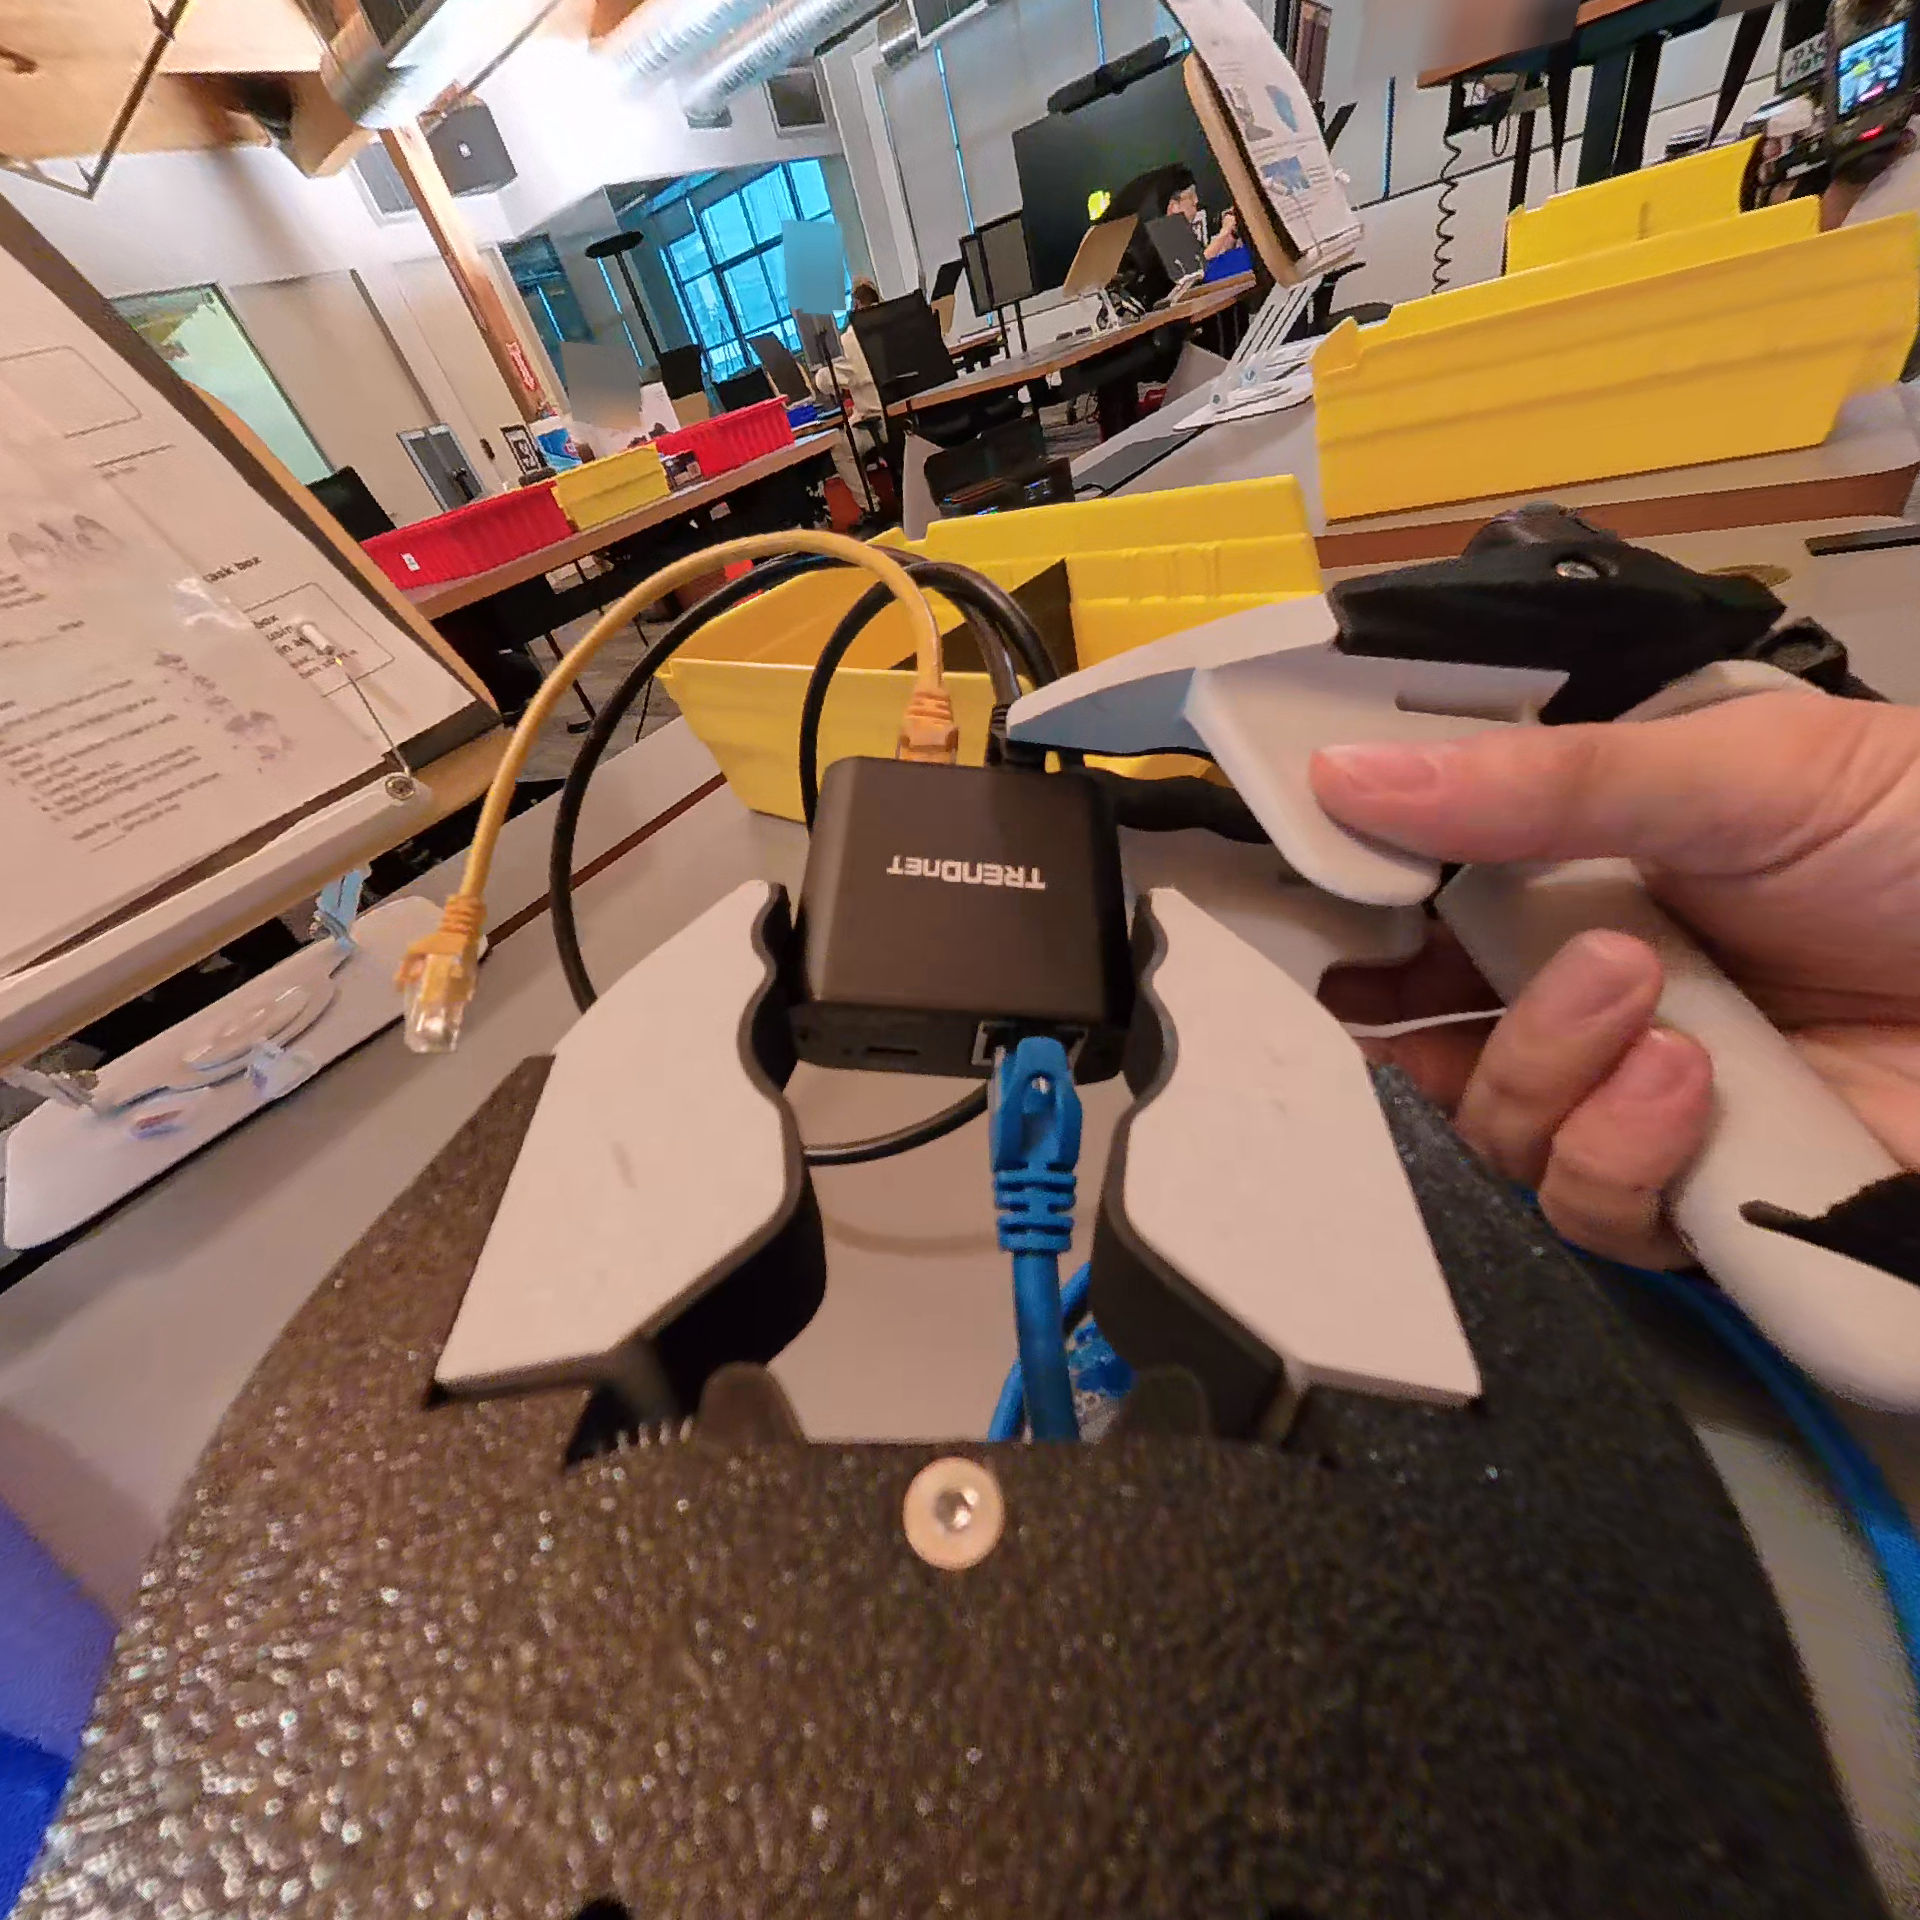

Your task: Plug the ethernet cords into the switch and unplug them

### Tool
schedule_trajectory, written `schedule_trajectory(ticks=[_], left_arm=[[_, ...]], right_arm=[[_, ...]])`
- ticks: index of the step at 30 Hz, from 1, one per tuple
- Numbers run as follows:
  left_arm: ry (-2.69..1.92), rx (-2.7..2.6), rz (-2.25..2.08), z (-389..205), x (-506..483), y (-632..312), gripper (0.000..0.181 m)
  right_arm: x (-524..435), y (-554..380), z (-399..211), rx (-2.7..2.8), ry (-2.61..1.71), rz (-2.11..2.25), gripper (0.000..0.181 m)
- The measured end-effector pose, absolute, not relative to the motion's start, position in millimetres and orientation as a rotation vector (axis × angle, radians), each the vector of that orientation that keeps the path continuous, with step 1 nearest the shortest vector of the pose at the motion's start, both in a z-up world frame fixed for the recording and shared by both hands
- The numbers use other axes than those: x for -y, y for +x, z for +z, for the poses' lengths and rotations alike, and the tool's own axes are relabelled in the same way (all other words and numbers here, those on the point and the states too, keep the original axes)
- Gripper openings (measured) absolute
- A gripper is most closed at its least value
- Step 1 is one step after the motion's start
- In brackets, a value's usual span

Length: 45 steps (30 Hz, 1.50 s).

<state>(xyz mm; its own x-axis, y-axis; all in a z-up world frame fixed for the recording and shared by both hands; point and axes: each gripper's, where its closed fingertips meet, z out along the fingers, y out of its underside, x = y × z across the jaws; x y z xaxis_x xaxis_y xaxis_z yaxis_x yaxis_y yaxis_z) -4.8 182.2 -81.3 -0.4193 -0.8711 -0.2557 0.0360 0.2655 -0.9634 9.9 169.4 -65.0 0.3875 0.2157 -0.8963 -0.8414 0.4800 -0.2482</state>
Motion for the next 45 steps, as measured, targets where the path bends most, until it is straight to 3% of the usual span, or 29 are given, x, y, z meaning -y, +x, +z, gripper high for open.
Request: schedule_trajectory(ticks=[33, 45], left_arm=[[-0.923, -1.545, -1.471, -81.6, -185.2, -0.6, 0.061], [-0.789, -1.559, -1.322, -77.2, -192.3, -4.4, 0.061]], right_arm=[[-178.1, 9.5, -65.4, -0.680, -1.120, 0.447, 0.014], [-181.9, 5.3, -61.1, -0.712, -1.049, 0.616, 0.013]])
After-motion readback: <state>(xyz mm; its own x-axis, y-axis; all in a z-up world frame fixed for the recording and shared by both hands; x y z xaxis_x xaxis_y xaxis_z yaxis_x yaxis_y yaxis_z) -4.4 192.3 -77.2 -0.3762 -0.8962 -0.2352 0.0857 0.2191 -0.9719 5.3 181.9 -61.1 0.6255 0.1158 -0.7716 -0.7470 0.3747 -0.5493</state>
